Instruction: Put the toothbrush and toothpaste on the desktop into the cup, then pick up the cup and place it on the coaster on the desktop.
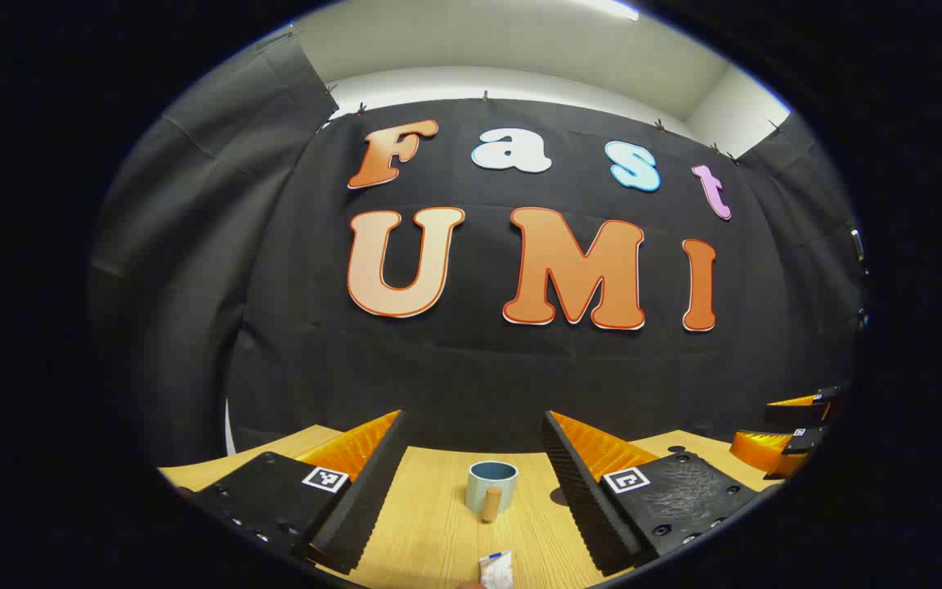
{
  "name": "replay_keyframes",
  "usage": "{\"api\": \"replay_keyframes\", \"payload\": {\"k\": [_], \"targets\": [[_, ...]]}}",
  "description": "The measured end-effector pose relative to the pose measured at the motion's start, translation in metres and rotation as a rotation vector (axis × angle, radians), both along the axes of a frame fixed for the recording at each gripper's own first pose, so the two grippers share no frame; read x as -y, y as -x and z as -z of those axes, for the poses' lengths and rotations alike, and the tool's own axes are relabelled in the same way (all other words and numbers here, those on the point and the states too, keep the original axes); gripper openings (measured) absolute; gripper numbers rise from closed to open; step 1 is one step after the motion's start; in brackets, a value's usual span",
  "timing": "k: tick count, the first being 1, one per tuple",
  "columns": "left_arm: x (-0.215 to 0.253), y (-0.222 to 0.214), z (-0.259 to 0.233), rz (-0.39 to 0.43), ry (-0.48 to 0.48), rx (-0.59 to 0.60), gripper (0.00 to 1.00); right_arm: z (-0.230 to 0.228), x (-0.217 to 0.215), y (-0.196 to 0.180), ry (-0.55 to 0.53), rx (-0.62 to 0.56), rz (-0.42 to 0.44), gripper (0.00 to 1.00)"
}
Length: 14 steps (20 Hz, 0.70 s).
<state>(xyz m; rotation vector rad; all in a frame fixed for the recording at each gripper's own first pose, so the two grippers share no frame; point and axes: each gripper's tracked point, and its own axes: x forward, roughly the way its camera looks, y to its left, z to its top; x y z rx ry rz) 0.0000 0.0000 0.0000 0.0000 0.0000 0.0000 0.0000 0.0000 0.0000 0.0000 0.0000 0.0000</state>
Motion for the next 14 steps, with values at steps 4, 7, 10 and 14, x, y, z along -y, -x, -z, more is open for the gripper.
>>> {"api": "replay_keyframes", "payload": {"k": [4, 7, 10, 14], "targets": [[0.008, -0.002, 0.007, 0.019, -0.052, -0.022, 0.97, 0.003, 0.001, 0.002, 0.005, -0.005, 0.005, 0.98], [0.013, -0.002, 0.006, 0.033, -0.051, -0.018, 0.97, 0.004, 0.002, 0.001, -0.011, -0.014, 0.014, 0.98], [0.008, 0.0, -0.008, 0.01, -0.1, 0.014, 1.0, 0.004, -0.002, 0.004, -0.03, -0.016, 0.0, 0.97], [0.009, 0.005, -0.011, 0.007, -0.094, 0.032, 1.0, 0.008, -0.001, 0.0, -0.024, -0.015, 0.016, 0.98]]}}
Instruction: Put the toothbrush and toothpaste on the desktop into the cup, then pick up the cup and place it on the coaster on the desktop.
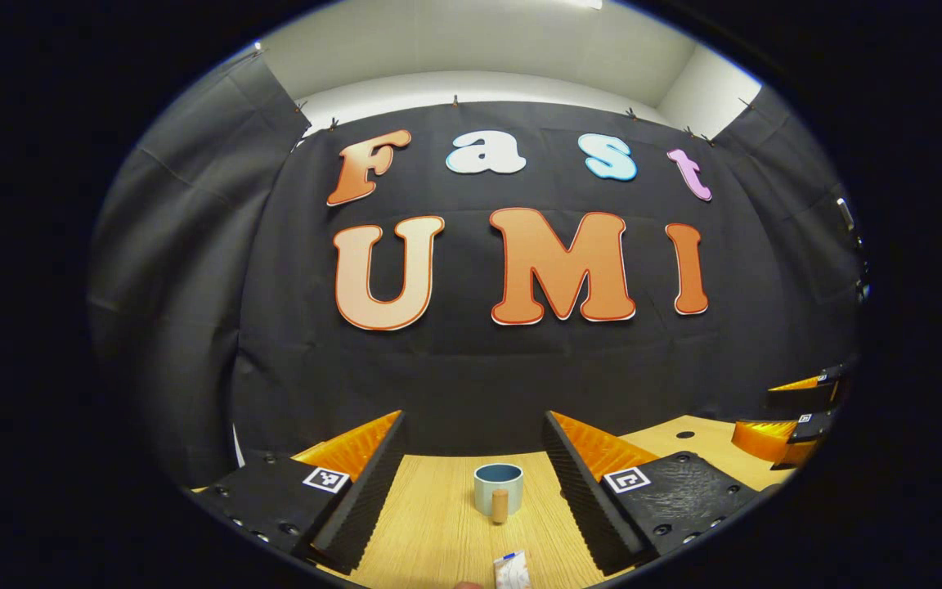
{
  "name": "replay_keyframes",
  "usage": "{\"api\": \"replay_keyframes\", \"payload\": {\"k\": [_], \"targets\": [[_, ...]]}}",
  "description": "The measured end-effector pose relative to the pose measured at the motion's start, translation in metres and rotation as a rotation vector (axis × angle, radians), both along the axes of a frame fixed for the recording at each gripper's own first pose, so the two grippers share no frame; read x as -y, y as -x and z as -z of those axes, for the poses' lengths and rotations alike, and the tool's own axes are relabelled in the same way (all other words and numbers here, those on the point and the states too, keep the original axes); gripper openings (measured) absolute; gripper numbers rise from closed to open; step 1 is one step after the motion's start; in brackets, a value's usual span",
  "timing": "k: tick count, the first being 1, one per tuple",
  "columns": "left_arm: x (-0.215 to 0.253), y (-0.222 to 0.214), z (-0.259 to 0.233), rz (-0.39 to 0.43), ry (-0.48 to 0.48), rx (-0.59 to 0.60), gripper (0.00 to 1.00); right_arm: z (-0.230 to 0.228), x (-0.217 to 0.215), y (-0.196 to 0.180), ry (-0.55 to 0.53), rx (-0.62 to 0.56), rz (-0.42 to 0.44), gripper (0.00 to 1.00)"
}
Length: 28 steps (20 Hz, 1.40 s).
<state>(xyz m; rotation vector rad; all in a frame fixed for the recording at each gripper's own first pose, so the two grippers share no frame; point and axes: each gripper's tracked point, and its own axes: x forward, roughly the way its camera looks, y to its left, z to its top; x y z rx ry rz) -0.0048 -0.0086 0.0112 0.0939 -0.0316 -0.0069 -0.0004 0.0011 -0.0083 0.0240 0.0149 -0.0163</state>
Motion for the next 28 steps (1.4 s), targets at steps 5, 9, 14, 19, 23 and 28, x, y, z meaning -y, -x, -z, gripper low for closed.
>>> {"api": "replay_keyframes", "payload": {"k": [5, 9, 14, 19, 23, 28], "targets": [[0.001, 0.003, 0.005, -0.004, 0.022, -0.022, 0.98, 0.011, -0.003, -0.002, 0.019, -0.036, -0.009, 0.98], [0.003, -0.001, 0.026, 0.002, 0.015, -0.102, 0.98, 0.022, -0.005, -0.002, -0.001, -0.071, -0.024, 0.97], [0.008, -0.001, 0.077, 0.011, 0.024, -0.27, 0.98, 0.048, -0.008, -0.003, -0.026, -0.149, -0.037, 0.97], [0.016, 0.001, 0.128, 0.022, 0.011, -0.438, 0.98, 0.078, -0.011, -0.007, -0.065, -0.243, -0.058, 0.97], [0.016, 0.007, 0.16, 0.019, 0.027, -0.558, 0.98, 0.104, -0.02, -0.01, -0.088, -0.338, -0.085, 0.96], [0.015, 0.014, 0.197, 0.016, 0.013, -0.68, 0.98, 0.145, -0.04, -0.016, -0.082, -0.491, -0.122, 0.95]]}}
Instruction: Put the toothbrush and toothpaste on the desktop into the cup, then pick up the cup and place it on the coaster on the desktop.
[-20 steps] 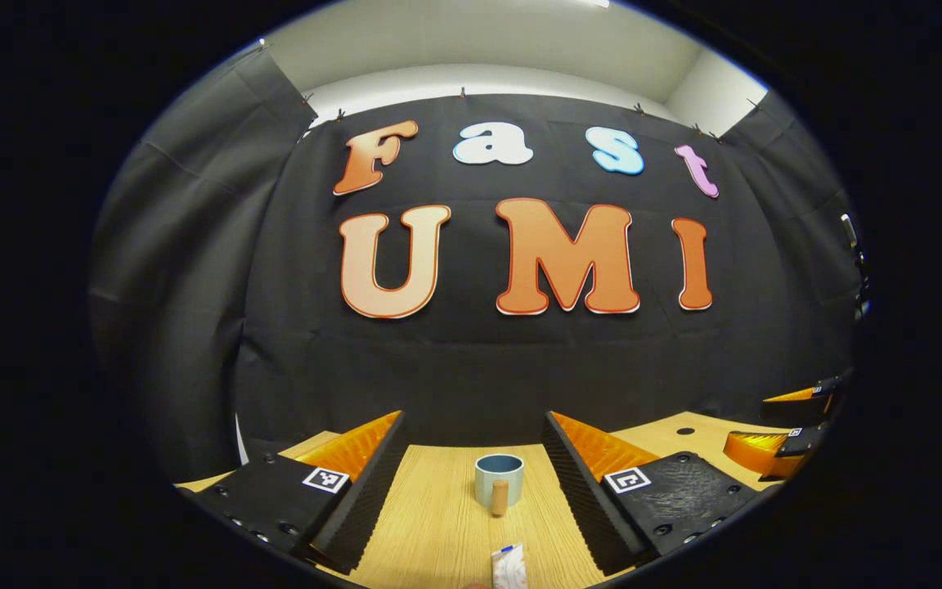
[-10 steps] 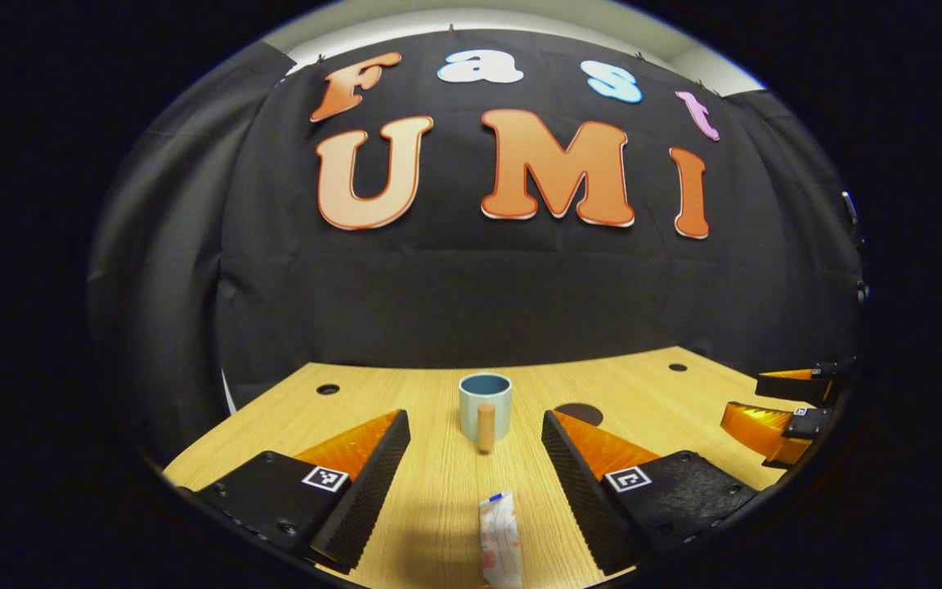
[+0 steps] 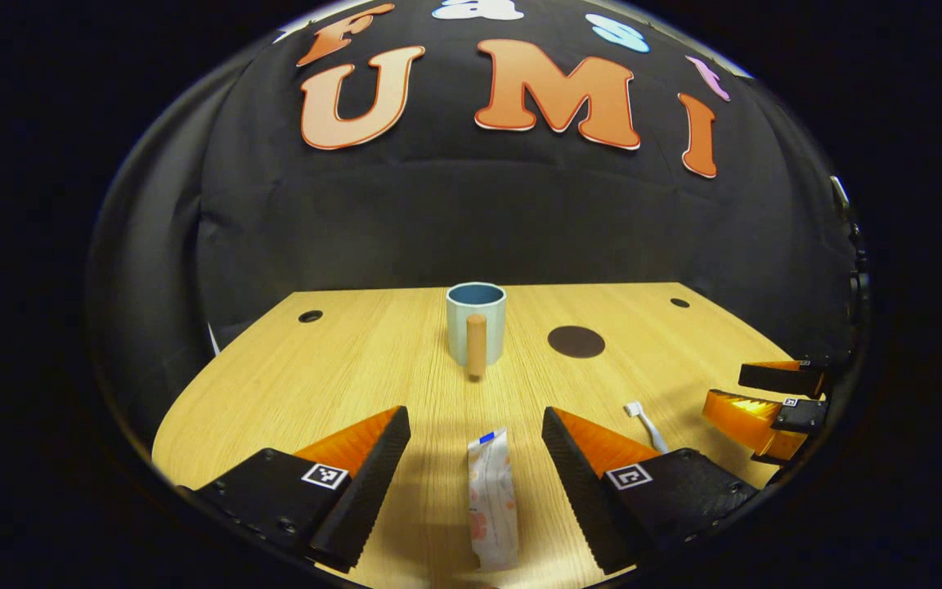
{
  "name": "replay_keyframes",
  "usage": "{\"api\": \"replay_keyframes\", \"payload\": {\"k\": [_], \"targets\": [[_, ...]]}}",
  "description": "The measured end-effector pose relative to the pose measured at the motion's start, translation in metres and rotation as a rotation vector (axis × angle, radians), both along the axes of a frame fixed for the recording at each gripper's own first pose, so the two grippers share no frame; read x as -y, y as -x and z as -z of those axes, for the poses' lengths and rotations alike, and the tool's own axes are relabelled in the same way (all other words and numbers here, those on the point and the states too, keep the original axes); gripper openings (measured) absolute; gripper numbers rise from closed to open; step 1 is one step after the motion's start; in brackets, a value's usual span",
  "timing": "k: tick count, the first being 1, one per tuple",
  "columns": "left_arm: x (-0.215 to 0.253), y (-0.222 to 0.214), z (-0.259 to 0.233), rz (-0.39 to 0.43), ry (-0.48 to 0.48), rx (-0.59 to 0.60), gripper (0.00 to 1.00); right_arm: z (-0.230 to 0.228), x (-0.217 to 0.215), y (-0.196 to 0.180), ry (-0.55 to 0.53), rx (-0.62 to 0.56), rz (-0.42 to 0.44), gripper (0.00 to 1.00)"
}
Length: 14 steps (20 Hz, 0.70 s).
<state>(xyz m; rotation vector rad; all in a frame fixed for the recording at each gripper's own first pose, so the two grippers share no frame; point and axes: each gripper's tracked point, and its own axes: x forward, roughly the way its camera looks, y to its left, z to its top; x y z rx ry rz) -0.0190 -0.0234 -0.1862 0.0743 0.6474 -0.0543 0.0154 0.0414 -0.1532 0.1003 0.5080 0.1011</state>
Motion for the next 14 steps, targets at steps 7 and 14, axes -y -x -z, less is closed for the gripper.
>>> {"api": "replay_keyframes", "payload": {"k": [7, 14], "targets": [[-0.003, 0.009, 0.038, 0.011, -0.021, -0.136, 0.98, 0.048, -0.02, -0.002, -0.01, -0.179, -0.022, 0.82], [-0.009, 0.016, 0.069, -0.018, -0.049, -0.271, 0.98, 0.067, -0.028, -0.003, 0.063, -0.268, -0.045, 0.67]]}}
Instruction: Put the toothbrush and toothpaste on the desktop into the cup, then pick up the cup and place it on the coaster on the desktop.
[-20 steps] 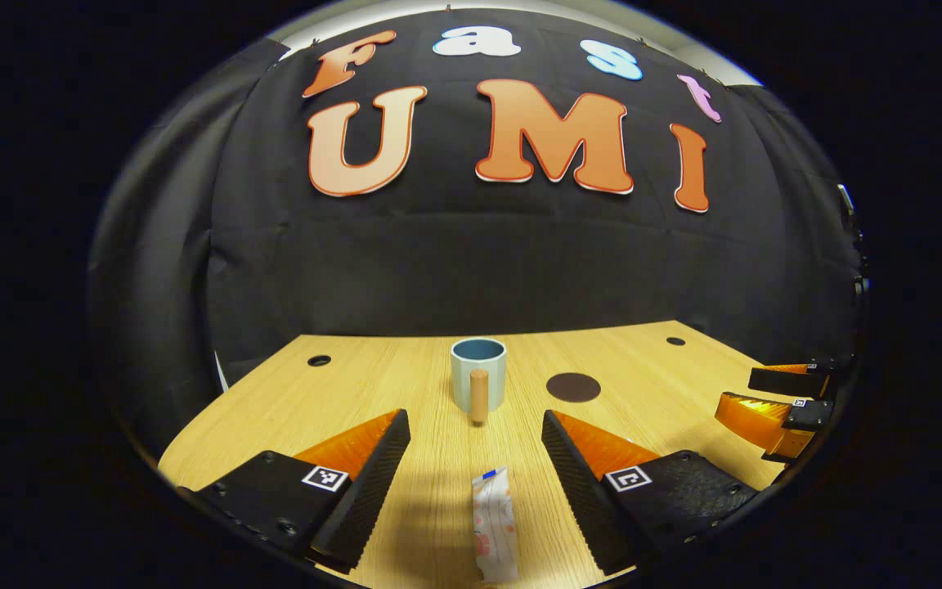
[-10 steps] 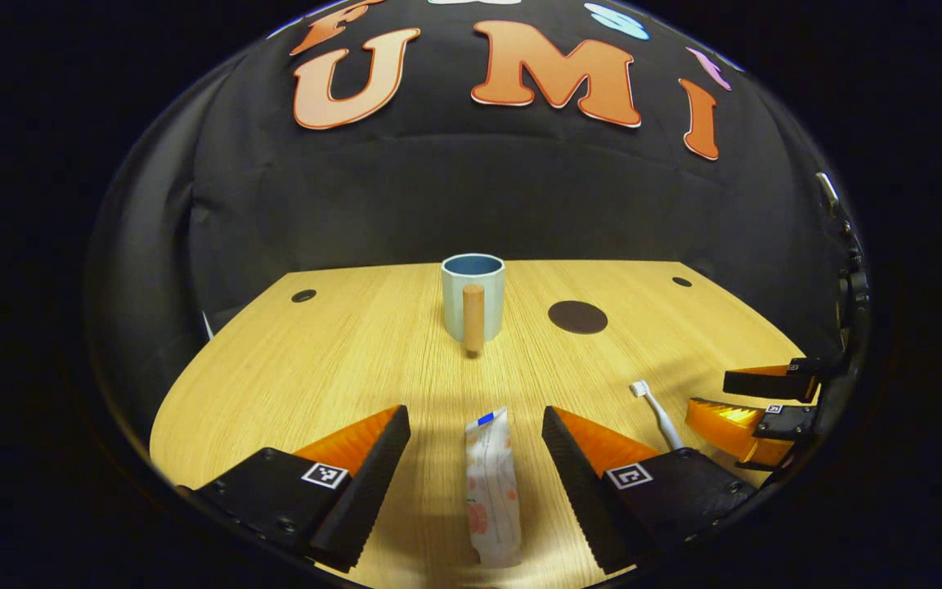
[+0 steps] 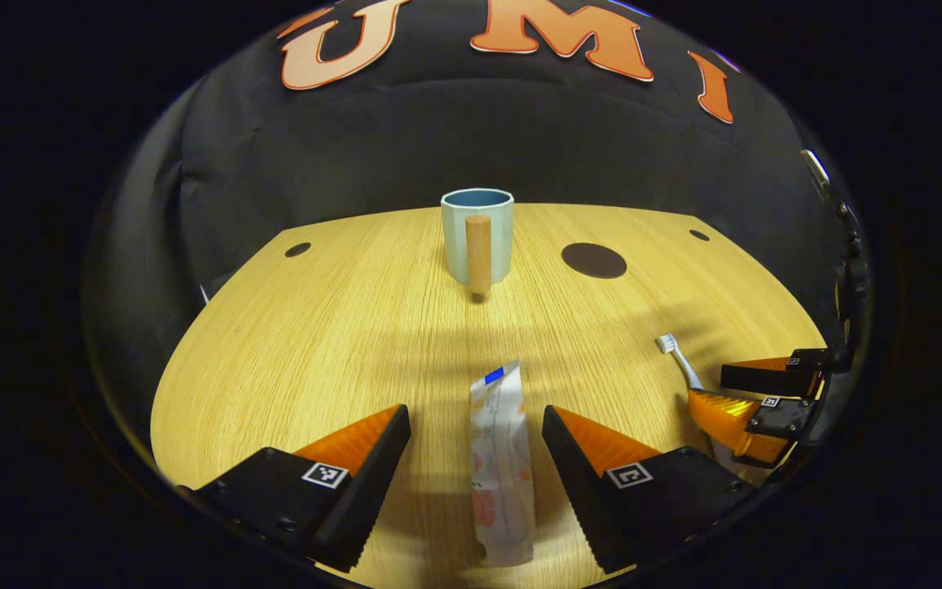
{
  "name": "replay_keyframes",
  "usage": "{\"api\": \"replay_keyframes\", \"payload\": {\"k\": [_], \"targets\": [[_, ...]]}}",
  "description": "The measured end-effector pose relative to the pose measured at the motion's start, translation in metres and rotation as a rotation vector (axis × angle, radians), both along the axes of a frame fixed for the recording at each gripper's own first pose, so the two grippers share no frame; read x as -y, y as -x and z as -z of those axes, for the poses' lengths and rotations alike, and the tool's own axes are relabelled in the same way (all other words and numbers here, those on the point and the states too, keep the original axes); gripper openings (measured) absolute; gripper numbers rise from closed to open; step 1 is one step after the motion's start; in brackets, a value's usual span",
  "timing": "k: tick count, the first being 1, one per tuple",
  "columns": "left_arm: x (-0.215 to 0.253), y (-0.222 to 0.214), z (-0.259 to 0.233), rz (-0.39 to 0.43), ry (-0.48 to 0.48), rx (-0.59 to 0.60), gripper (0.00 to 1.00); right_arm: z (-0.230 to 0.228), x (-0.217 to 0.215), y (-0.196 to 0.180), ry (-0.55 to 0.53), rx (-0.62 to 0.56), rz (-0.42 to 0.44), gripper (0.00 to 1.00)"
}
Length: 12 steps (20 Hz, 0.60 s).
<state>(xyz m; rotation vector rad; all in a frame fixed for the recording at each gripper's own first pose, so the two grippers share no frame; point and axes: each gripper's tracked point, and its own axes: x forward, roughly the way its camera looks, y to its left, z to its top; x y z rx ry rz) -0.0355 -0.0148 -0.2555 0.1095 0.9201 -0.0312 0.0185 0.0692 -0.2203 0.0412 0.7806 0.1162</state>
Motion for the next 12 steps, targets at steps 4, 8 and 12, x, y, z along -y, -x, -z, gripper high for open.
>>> {"api": "replay_keyframes", "payload": {"k": [4, 8, 12], "targets": [[0.009, 0.006, 0.004, 0.018, 0.021, -0.049, 0.93, 0.002, -0.003, 0.004, 0.006, -0.042, 0.02, 0.38], [0.014, 0.011, 0.018, 0.009, 0.044, -0.092, 0.84, 0.0, -0.007, 0.004, 0.011, -0.035, -0.011, 0.19], [0.01, 0.011, 0.019, -0.004, 0.029, -0.099, 0.72, 0.001, -0.013, 0.004, -0.014, -0.038, -0.029, 0.07]]}}
